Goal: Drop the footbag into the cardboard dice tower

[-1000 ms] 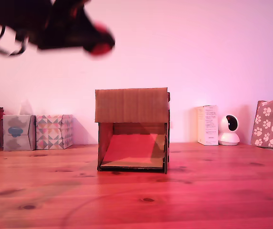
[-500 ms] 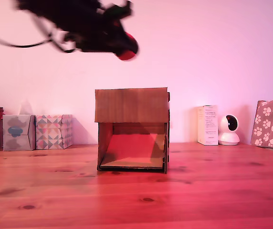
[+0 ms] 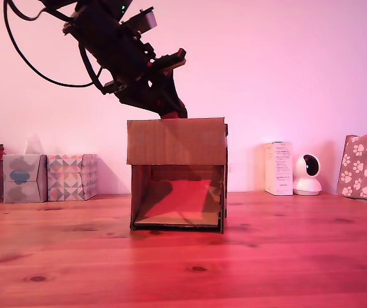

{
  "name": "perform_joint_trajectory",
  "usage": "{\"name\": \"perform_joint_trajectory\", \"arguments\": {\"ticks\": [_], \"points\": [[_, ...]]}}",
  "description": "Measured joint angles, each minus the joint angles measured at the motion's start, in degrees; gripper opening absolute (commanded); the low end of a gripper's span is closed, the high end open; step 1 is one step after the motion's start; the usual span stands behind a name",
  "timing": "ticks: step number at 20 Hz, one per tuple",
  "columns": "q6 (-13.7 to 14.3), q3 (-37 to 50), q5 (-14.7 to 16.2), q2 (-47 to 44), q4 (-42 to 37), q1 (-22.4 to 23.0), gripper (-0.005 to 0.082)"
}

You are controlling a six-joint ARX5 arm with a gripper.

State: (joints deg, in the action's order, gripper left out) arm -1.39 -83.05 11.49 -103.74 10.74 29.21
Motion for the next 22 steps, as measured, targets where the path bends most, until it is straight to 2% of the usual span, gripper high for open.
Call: {"name": "perform_joint_trajectory", "arguments": {"ticks": [2,3,6,7,8,11,14,17,19,22], "points": [[0.1,-0.3,0.4,0.0,0.2,0.1,0.0626],[0.0,-0.5,0.8,0.0,0.5,0.2,0.0719],[0.1,-3.5,1.1,0.0,6.1,0.3,0.0717],[0.1,-5.4,1.1,0.0,9.0,0.4,0.0657],[0.1,-7.4,1.1,0.0,11.7,0.4,0.0545],[0.1,-10.0,1.5,2.3,17.2,0.7,0.0007],[0.7,-9.9,1.5,5.6,21.7,1.5,-0.0021],[1.2,-9.9,1.5,8.1,22.7,1.8,-0.0021],[1.5,-7.4,1.3,11.2,20.6,2.4,-0.0021],[1.6,4.7,1.3,19.8,11.7,3.1,-0.0021]]}}
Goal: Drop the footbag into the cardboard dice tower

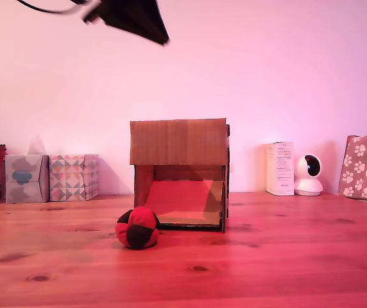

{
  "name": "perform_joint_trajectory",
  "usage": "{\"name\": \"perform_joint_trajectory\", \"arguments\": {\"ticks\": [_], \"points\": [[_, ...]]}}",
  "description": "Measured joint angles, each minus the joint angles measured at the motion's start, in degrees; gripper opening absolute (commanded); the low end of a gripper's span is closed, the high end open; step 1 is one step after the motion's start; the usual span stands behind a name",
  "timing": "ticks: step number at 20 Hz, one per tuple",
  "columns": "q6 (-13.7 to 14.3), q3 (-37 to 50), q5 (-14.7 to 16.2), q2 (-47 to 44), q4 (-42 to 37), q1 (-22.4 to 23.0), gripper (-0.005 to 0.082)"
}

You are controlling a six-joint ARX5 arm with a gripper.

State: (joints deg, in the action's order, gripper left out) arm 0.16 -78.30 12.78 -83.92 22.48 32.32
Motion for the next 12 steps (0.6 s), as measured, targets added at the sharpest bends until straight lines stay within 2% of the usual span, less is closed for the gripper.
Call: {"name": "perform_joint_trajectory", "arguments": {"ticks": [4,8,12], "points": [[-0.1,18.6,0.2,8.9,-14.3,0.7,-0.0021],[-1.8,33.2,-0.8,13.1,-22.2,1.8,-0.0021],[-7.4,44.0,-1.7,18.6,-27.1,2.8,-0.0021]]}}
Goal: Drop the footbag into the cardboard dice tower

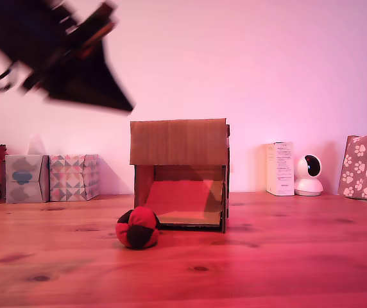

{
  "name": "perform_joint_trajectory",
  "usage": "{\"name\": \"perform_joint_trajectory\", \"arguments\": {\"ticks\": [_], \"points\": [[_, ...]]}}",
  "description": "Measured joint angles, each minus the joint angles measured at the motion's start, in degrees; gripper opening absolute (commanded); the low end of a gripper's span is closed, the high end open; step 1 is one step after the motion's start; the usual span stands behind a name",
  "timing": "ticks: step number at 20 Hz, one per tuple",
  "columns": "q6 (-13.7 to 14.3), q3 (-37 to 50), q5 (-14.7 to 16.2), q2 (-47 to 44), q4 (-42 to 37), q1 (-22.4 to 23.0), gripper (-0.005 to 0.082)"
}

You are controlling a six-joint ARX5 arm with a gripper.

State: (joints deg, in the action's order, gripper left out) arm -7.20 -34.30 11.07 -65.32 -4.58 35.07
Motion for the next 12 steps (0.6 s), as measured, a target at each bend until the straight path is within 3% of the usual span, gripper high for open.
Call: {"name": "perform_joint_trajectory", "arguments": {"ticks": [3,12], "points": [[-1.2,1.5,-0.2,1.0,0.5,0.5,-0.0021],[-1.3,1.5,-0.2,1.0,1.9,0.6,-0.0021]]}}
